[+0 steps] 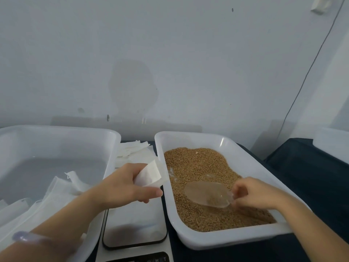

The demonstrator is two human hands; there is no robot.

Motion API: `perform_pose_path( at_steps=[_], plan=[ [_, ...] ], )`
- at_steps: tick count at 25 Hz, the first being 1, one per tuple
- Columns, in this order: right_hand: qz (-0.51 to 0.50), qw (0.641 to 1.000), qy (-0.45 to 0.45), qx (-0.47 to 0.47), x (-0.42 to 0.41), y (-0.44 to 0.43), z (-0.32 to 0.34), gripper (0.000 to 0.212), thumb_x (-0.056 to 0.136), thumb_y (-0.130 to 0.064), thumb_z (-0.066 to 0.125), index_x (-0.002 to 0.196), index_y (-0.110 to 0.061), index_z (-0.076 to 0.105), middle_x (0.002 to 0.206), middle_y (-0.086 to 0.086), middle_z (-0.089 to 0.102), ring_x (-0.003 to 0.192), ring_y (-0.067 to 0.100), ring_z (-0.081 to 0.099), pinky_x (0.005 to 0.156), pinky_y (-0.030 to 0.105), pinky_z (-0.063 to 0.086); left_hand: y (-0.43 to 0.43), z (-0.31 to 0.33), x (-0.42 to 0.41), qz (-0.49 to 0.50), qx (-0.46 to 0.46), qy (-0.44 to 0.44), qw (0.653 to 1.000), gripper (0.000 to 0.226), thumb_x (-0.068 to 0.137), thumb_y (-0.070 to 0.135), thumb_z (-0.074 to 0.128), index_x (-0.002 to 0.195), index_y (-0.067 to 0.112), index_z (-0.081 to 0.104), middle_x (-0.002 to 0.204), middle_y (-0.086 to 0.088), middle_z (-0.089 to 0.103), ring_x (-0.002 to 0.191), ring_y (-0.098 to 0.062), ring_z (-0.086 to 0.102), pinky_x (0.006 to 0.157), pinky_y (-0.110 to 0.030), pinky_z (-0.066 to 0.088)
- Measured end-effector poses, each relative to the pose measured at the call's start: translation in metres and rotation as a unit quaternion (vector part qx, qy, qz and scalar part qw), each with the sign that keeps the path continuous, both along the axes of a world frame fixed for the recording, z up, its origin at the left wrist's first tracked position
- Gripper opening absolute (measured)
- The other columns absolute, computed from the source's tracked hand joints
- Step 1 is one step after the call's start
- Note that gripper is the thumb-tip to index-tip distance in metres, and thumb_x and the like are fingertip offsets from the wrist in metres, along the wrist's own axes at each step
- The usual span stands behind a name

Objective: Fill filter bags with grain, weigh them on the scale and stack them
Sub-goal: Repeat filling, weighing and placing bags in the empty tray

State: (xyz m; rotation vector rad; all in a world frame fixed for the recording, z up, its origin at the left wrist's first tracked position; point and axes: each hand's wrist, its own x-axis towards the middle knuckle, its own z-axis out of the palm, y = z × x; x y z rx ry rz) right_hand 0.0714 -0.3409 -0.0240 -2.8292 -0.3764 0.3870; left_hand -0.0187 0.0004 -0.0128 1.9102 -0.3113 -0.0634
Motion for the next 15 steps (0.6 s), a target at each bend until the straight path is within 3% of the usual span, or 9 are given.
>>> perform_pose_path(
  at_steps=[3, 6, 9, 15],
  plan=[
    [-0.071, 0.995, -0.057, 0.04, 0.002, -0.017, 0.008, 0.018, 0.082, -0.037, 0.069, 0.089, -0.027, 0.055, 0.092, -0.009, 0.063, 0.082, 0.006, 0.062, 0.066, 0.021, 0.049, 0.0, 0.0, 0.001, 0.0, 0.006, 0.006, 1.0, 0.014, 0.06, 0.033, 0.077, 0.071, 0.031, 0.069, 0.068, 0.004, 0.067, 0.065, -0.016, 0.067, 0.065, -0.029, 0.056],
    [-0.085, 0.983, -0.109, -0.117, 0.006, -0.03, 0.014, 0.022, 0.089, -0.045, 0.057, 0.098, -0.027, 0.049, 0.091, -0.009, 0.058, 0.077, 0.008, 0.06, 0.071, 0.03, 0.053, -0.001, 0.0, 0.001, 0.003, 0.007, 0.014, 1.0, 0.013, 0.06, 0.032, 0.077, 0.07, 0.029, 0.069, 0.068, 0.002, 0.067, 0.064, -0.016, 0.066, 0.063, -0.028, 0.056],
    [-0.075, 0.964, -0.143, -0.211, 0.008, -0.028, 0.013, 0.024, 0.091, -0.046, 0.053, 0.104, -0.025, 0.051, 0.086, -0.011, 0.054, 0.075, 0.007, 0.056, 0.063, 0.024, 0.046, -0.001, 0.0, 0.003, 0.006, 0.018, 0.017, 1.0, 0.014, 0.065, 0.027, 0.081, 0.072, 0.023, 0.068, 0.068, 0.0, 0.067, 0.063, -0.017, 0.066, 0.064, -0.029, 0.056],
    [-0.012, 0.997, -0.06, -0.044, -0.003, -0.015, 0.004, 0.016, 0.081, -0.048, 0.067, 0.088, -0.035, 0.061, 0.09, -0.013, 0.062, 0.083, 0.003, 0.06, 0.071, 0.019, 0.047, 0.0, 0.0, 0.003, 0.01, 0.027, 0.025, 0.999, 0.014, 0.074, 0.02, 0.079, 0.077, 0.019, 0.066, 0.069, 0.0, 0.068, 0.062, -0.016, 0.066, 0.062, -0.028, 0.056]
  ],
)
